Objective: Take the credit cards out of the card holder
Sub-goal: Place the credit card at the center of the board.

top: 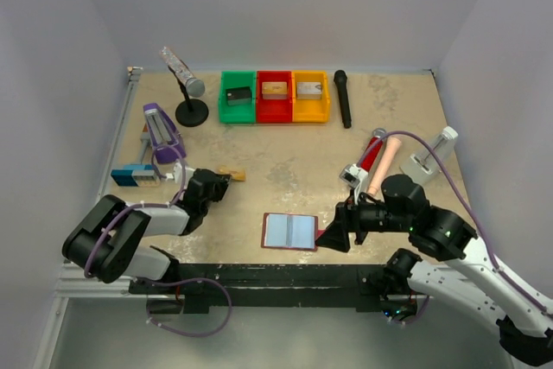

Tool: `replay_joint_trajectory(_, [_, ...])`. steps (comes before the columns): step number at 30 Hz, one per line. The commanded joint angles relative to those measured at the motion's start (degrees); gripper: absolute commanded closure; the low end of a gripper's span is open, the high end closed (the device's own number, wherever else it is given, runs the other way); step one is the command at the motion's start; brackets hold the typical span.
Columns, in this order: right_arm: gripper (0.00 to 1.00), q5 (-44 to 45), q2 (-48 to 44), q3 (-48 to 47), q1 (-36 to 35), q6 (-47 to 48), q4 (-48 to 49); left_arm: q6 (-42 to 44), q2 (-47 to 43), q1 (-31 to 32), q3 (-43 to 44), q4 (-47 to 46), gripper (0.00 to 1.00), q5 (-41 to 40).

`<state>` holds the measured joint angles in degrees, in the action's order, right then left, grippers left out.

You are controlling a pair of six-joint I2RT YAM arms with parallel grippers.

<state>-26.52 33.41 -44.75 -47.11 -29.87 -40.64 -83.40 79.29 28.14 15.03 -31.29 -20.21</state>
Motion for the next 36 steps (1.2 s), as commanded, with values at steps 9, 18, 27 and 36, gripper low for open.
replay_joint_trajectory(9, [0.27,0.16,0.69,-0.60,0.18,1.30,1.88,1.74,1.05,-2.65,0.79,0.61,0.70,3.77])
replay_joint_trajectory(18, [0.27,1.47,1.13,-0.51,0.18,2.00,1.18,2.62,-5.27,-3.97,-1.75,3.42,0.58,4.91])
replay_joint_trajectory(27, [0.24,7.34,2.10,2.12,0.18,1.66,1.09,6.48,-20.82,-4.06,-4.13,13.95,0.44,9.47])
replay_joint_trajectory(36, [0.22,24.67,8.06,7.92,0.27,-7.22,0.65,14.06,-38.67,16.66,1.06,42.86,0.38,-0.96])
